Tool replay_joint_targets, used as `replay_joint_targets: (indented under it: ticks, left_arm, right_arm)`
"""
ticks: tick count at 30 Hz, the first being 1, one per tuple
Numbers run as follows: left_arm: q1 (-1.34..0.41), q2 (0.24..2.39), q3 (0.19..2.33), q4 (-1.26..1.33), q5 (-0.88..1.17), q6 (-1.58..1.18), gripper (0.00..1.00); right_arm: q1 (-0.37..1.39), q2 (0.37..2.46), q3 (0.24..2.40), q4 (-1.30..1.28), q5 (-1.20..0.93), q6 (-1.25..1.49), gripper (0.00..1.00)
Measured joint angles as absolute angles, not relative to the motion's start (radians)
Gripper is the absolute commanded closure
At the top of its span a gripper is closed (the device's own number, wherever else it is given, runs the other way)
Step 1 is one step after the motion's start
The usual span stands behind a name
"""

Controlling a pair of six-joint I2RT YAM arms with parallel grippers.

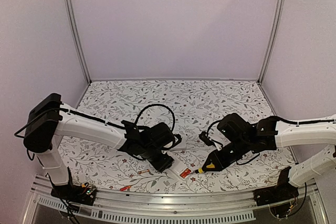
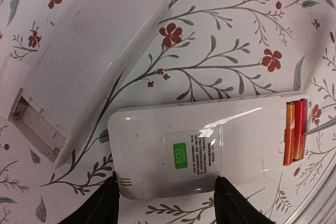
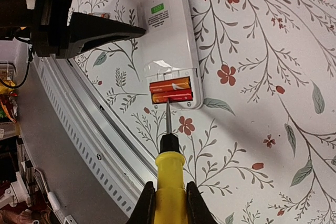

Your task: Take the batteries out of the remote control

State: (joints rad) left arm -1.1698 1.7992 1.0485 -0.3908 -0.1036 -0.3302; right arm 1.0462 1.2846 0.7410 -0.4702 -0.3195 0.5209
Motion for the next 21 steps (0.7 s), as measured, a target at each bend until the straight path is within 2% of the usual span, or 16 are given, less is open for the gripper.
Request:
replay_joint_targets:
  ticks: [21]
  left_arm:
    - [-1.174,1.808,1.060,-0.392,-0.114,-0.330,0.40]
  right_arm:
    - [1.060,1.277,0.792,-0.530,-0.170,0.516,1.00]
